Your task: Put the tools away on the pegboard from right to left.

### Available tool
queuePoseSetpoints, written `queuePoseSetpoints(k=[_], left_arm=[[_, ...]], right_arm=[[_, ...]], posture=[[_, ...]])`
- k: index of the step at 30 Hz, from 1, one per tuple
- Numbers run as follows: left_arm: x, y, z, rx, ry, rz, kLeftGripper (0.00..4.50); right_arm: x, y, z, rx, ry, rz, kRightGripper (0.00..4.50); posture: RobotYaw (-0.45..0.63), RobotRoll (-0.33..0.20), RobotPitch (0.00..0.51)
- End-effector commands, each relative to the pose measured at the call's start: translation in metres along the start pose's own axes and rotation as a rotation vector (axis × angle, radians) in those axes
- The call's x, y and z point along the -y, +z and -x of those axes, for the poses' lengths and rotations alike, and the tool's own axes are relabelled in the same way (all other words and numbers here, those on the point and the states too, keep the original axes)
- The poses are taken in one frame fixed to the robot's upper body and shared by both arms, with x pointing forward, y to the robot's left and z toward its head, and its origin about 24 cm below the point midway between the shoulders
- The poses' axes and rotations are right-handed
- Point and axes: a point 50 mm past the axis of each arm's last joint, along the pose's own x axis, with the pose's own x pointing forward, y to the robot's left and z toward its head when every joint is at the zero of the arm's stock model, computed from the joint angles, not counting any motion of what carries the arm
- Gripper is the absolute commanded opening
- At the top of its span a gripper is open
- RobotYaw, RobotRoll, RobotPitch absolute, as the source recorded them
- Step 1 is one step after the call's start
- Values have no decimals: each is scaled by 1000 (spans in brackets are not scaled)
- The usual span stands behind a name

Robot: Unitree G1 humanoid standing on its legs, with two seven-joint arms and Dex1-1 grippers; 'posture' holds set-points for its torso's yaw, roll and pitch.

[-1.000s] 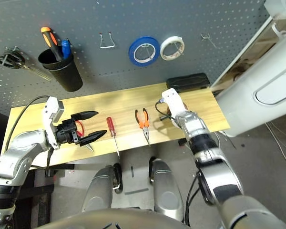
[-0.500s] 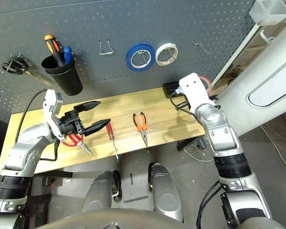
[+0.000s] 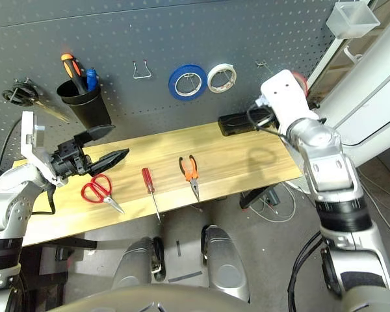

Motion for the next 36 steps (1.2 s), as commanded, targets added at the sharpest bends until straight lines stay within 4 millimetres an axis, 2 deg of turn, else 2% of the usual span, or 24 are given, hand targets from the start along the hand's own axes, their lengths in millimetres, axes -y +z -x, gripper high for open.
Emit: queuePoseSetpoints(k=[1,4,9,15,19,21,25,28,31,36], left_arm=[[-4,2,3,-9,5,-14,4500],[-8,6,0,-9,23,-26,4500],[-1,14,-10,6,25,-18,4500],[6,19,-19,9,28,-11,4500],[8,22,-24,12,24,-3,4500],[9,22,-25,5,12,5,4500],[8,25,-24,-8,-1,18,4500],[5,25,-22,-17,1,15,4500],[4,23,-20,-26,-10,17,4500],[3,20,-17,-67,-45,37,4500]], right_arm=[[5,-4,-13,19,21,10,25],[9,-6,-32,32,46,96,25],[18,-7,-55,18,12,79,25],[7,-11,-72,4,16,89,25],[6,-6,-75,23,25,82,1180],[8,-3,-73,50,74,88,1903],[22,2,-61,89,149,118,3407],[32,7,-42,108,222,106,4458],[47,14,-7,109,290,39,4458],[48,11,49,-23,470,-71,4458]], posture=[[-114,0,79],[-99,0,82],[-80,0,87],[-75,0,93],[-71,0,91],[-71,0,100],[-86,0,107],[-99,0,115],[-109,0,128],[-144,0,163]])
